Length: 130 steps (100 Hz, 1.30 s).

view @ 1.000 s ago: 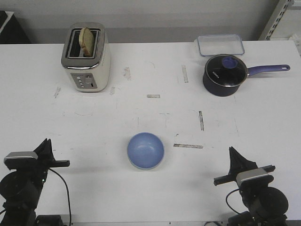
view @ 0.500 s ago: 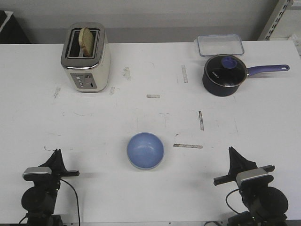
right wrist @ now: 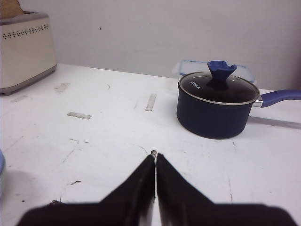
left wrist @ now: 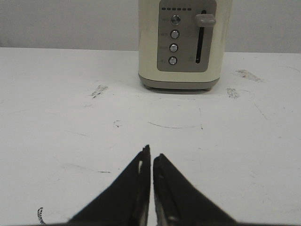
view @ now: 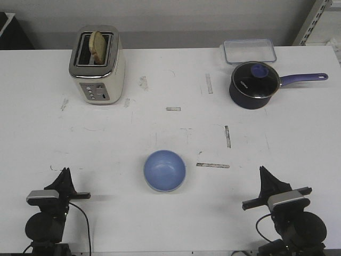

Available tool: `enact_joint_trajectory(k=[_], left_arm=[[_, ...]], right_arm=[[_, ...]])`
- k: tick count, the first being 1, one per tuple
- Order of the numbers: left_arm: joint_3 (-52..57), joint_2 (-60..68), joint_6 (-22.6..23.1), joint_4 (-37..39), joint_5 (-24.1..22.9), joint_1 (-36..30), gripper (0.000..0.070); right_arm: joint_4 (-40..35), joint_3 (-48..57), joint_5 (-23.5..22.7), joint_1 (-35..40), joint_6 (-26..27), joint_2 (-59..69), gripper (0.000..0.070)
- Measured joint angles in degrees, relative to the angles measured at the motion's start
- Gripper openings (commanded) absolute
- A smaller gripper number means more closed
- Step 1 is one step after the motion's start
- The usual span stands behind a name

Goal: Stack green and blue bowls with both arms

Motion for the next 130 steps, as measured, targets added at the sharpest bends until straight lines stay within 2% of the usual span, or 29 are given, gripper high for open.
enact_joint_trajectory(k=[59,78,99,120,130], left_arm=[[0.0,0.0,0.0,0.0,0.0,0.0,0.0002],[0.0,0.0,0.0,0.0,0.0,0.0,0.0002],[0.0,0.0,0.0,0.0,0.0,0.0,0.0002],[0.0,0.0,0.0,0.0,0.0,0.0,0.0002],[0.0,0.0,0.0,0.1,0.0,0.0,0.0002]], right_arm=[[0.3,0.0,0.0,-0.6,-0.6,0.0,0.0],[9.1,-4.7,-0.4,-6.4,-0.9,-0.1,0.0],[12.5,-15.0,-3.0,-15.3,-0.2,-0.9,0.0],[14.9,-21.2,-3.1,-19.3,0.2,-7.4,0.0],[19.5,-24.7,-3.3,-20.2,0.3,-8.1,0.0]])
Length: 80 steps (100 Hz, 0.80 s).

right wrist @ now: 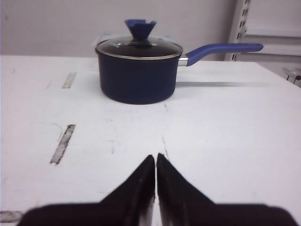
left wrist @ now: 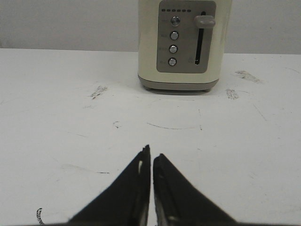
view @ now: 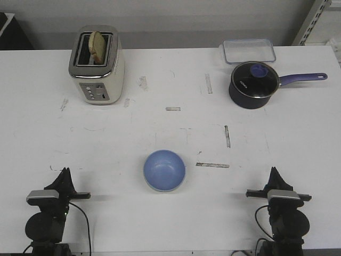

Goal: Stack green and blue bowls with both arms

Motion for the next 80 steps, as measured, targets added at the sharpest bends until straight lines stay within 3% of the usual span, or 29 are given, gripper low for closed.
enact_joint_trajectory(k=[80], left_arm=[[0.0,0.0,0.0,-0.3,0.0,0.0,0.0002]], right_arm=[[0.2,-1.3,-1.5,-0.4,1.8,-0.1,0.0]])
